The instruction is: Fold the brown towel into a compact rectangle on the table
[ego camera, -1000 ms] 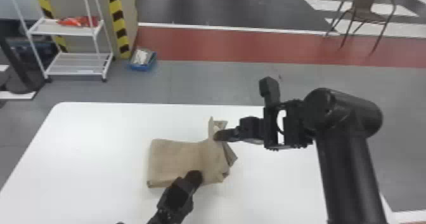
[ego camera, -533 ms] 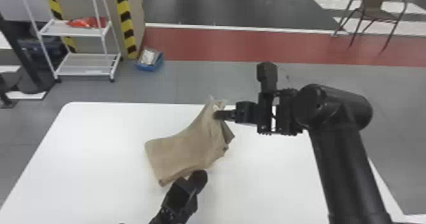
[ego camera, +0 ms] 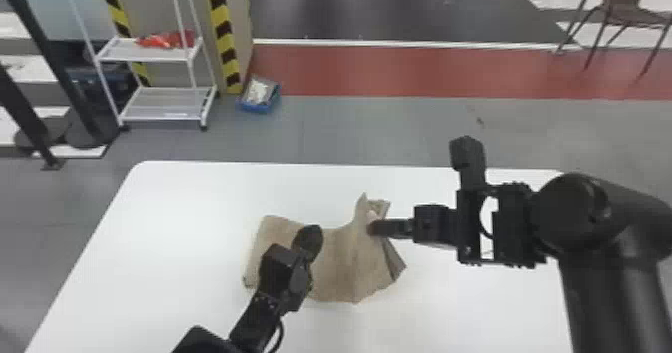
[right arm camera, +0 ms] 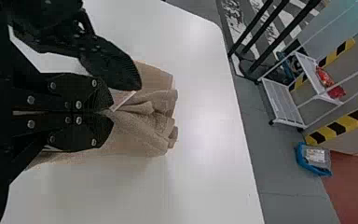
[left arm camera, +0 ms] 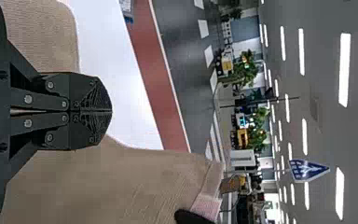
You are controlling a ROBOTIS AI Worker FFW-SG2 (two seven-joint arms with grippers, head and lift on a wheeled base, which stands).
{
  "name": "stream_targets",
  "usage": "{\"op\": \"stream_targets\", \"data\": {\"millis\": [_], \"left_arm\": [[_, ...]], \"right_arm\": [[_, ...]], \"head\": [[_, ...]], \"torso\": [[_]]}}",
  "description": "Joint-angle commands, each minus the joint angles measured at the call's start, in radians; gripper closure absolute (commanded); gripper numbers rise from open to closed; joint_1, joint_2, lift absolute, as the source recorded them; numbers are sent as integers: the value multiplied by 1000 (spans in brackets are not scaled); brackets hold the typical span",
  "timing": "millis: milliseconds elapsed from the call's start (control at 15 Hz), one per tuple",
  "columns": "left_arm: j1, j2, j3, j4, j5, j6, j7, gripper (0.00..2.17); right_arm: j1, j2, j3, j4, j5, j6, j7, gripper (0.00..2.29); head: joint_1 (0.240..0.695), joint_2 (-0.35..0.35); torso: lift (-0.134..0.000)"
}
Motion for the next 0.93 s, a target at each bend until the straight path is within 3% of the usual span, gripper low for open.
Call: {"op": "stream_targets", "data": {"millis": [0, 467, 867], "left_arm": [[-30, -8, -22, 44, -15, 2, -1, 1484], [-41, -4, -48, 72, -45, 70, -1, 1487], [-21, -5, -57, 32, -59, 162, -5, 1487]], "right_arm": [[45, 1, -53, -51, -19, 38, 7, 1234], [57, -2, -198, -86, -73, 62, 18, 1234], [19, -64, -253, -45, -80, 62, 38, 1234]], "head": [[695, -32], [695, -95], [695, -138]], "torso": [[0], [0], [0]]}}
